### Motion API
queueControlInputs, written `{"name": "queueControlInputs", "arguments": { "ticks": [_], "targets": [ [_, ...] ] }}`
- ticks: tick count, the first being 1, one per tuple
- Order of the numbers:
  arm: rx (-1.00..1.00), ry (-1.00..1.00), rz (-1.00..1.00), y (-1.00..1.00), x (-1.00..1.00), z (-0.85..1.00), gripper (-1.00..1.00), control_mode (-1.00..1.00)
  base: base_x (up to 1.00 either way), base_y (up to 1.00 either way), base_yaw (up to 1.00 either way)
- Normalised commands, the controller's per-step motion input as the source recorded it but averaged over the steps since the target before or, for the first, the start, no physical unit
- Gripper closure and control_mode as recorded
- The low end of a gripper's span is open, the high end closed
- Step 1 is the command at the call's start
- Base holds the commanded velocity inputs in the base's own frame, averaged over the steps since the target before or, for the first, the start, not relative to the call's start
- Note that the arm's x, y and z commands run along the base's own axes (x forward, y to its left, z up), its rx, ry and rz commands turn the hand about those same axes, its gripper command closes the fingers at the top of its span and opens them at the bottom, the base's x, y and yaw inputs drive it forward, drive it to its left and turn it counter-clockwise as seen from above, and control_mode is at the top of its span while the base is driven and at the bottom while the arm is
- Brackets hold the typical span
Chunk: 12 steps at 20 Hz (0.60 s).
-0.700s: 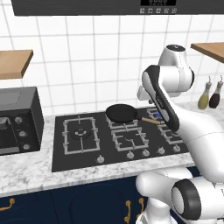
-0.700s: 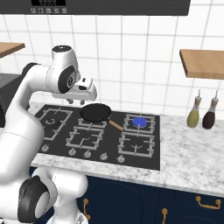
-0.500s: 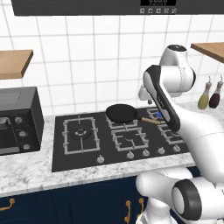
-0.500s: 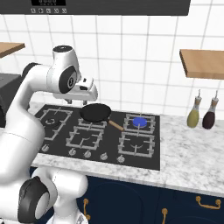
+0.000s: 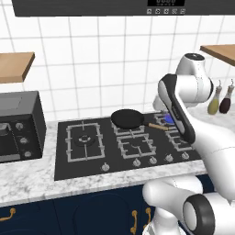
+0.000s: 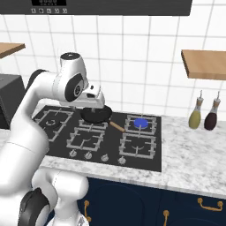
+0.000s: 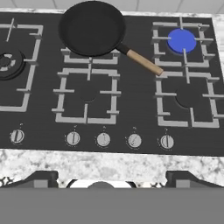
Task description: Turn off the rear right burner of the stove.
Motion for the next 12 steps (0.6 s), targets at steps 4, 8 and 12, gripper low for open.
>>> {"name": "queueControlInputs", "arguments": {
  "ticks": [4, 8, 12],
  "targets": [
    [-0.05, 0.00, 0.00, -0.27, -0.24, -0.14, -1.00, -1.00, 0.00, 0.00, 0.00],
    [-0.04, 0.01, 0.07, -0.43, -0.22, -0.37, -1.00, -1.00, 0.00, 0.00, 0.00],
    [-0.02, 0.03, 0.13, -0.29, -0.01, -0.24, -1.00, -1.00, 0.00, 0.00, 0.00]
  ]
}}
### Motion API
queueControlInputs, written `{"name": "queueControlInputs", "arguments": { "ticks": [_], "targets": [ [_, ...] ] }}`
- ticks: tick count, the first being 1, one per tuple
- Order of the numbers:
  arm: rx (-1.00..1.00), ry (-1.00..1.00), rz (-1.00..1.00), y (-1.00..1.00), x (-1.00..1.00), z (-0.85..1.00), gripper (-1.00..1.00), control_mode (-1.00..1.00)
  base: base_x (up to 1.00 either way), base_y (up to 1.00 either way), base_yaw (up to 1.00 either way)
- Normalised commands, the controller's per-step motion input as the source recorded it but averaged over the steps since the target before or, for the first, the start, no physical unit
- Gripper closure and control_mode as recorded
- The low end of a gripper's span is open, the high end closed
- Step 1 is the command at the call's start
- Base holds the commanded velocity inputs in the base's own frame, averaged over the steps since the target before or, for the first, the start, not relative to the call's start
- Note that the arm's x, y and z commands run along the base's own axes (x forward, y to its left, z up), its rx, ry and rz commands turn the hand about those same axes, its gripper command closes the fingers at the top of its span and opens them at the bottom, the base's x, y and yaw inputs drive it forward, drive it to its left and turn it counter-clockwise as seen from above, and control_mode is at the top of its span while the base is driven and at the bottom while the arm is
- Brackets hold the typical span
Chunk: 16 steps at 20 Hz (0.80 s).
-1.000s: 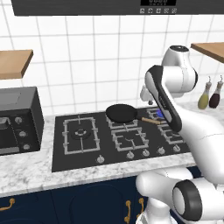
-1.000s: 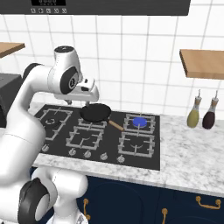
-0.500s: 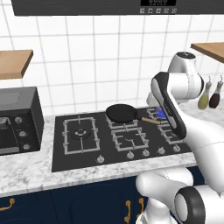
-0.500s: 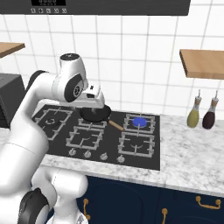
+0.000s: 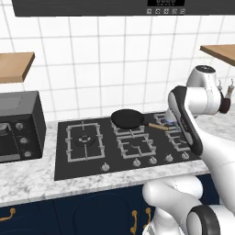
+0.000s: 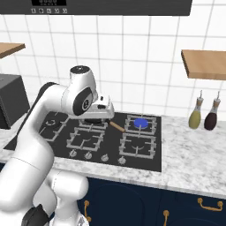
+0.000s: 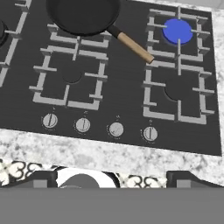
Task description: Turn off the rear right burner of the stove.
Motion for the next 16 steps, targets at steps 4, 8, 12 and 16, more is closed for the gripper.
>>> {"name": "queueControlInputs", "arguments": {
  "ticks": [4, 8, 12, 16],
  "targets": [
    [-0.04, 0.08, 0.15, -0.13, 0.03, -0.14, -1.00, -1.00, 0.00, 0.00, 0.00],
    [-0.06, 0.04, 0.15, -0.07, 0.11, -0.02, -1.00, -1.00, 0.00, 0.00, 0.00],
    [-0.07, 0.02, 0.18, -0.03, 0.08, -0.09, -1.00, -1.00, 0.00, 0.00, 0.00],
    [-0.06, 0.00, 0.22, -0.11, 0.01, -0.14, -1.00, -1.00, 0.00, 0.00, 0.00]
  ]
}}
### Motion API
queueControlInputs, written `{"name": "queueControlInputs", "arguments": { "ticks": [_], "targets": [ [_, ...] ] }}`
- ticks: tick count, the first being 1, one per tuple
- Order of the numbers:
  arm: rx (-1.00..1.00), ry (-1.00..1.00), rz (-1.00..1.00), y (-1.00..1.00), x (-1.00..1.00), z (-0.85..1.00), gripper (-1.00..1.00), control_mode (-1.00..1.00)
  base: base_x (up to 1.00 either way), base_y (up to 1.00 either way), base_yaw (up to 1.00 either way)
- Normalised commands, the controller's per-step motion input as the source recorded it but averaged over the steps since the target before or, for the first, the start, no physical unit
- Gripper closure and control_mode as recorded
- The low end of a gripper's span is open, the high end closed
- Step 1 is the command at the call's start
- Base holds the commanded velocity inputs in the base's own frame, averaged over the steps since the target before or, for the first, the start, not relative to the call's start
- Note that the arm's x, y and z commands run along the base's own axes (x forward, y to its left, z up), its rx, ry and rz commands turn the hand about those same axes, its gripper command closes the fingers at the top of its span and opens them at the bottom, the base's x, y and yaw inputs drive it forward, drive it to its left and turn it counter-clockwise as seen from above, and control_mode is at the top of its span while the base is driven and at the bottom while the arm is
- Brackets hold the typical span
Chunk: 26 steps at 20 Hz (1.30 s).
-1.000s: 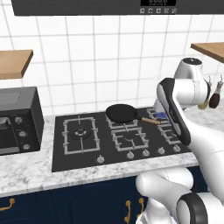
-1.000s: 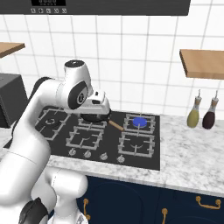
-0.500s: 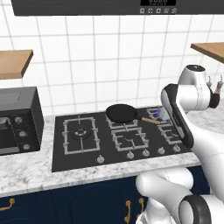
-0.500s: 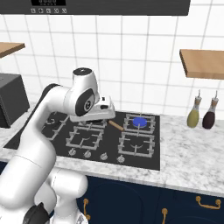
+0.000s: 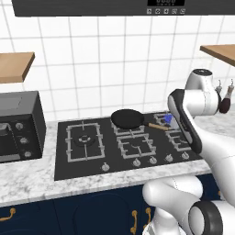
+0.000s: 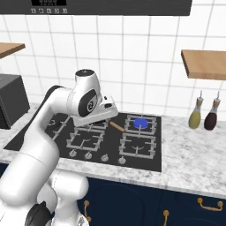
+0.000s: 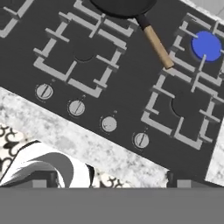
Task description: Turn off the rear right burner of the stove.
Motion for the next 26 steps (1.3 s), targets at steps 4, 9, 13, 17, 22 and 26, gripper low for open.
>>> {"name": "queueControlInputs", "arguments": {
  "ticks": [4, 9, 13, 17, 22, 26],
  "targets": [
    [-0.06, 0.00, 0.24, -0.10, 0.00, -0.11, -1.00, -1.00, 0.00, 0.00, 0.00],
    [-0.05, 0.00, 0.26, -0.09, 0.00, -0.13, -1.00, -1.00, 0.00, 0.00, 0.00],
    [-0.06, 0.02, 0.29, -0.01, 0.05, -0.13, -1.00, -1.00, 0.00, 0.00, 0.00],
    [-0.08, 0.07, 0.32, 0.00, 0.14, -0.15, -1.00, -1.00, 0.00, 0.00, 0.00],
    [-0.08, 0.05, 0.34, 0.00, 0.15, -0.19, -1.00, -1.00, 0.00, 0.00, 0.00],
    [-0.07, 0.00, 0.38, -0.02, 0.11, -0.24, -1.00, -1.00, 0.00, 0.00, 0.00]
  ]
}}
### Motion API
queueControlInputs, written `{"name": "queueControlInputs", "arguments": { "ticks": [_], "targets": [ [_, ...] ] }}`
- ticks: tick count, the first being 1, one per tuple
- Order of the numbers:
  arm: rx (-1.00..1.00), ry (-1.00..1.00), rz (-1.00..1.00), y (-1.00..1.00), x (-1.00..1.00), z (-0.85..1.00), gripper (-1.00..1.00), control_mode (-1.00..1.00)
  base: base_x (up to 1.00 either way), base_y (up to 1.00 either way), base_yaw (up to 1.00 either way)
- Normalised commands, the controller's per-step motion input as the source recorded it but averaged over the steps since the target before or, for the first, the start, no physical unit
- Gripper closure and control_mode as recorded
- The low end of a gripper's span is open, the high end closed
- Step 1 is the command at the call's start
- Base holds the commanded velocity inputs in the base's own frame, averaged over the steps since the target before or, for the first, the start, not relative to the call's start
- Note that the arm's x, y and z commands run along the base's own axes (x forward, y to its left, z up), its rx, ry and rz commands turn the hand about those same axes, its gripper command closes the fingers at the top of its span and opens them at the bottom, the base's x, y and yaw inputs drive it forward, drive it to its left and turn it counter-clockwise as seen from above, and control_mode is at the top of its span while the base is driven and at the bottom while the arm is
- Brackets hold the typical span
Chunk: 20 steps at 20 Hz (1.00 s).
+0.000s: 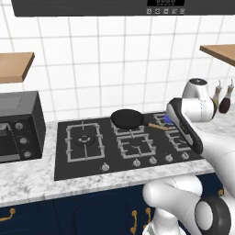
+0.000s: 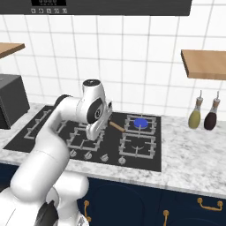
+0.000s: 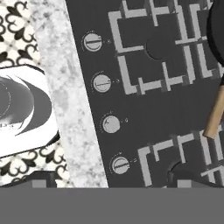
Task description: Turn off the rear right burner of the stove.
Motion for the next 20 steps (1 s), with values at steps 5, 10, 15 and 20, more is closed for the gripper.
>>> {"name": "queueControlInputs", "arguments": {
  "ticks": [5, 10, 15, 20],
  "targets": [
    [-0.06, 0.00, 0.42, -0.06, 0.06, -0.25, -1.00, -1.00, 0.00, 0.00, 0.00],
    [-0.08, 0.00, 0.42, 0.00, 0.03, -0.24, -1.00, -1.00, 0.00, 0.00, 0.00],
    [-0.10, 0.00, 0.36, 0.00, 0.00, -0.17, -1.00, -1.00, 0.00, 0.00, 0.00],
    [-0.07, 0.00, 0.23, 0.00, -0.09, -0.11, -1.00, -1.00, 0.00, 0.00, 0.00]
  ]
}}
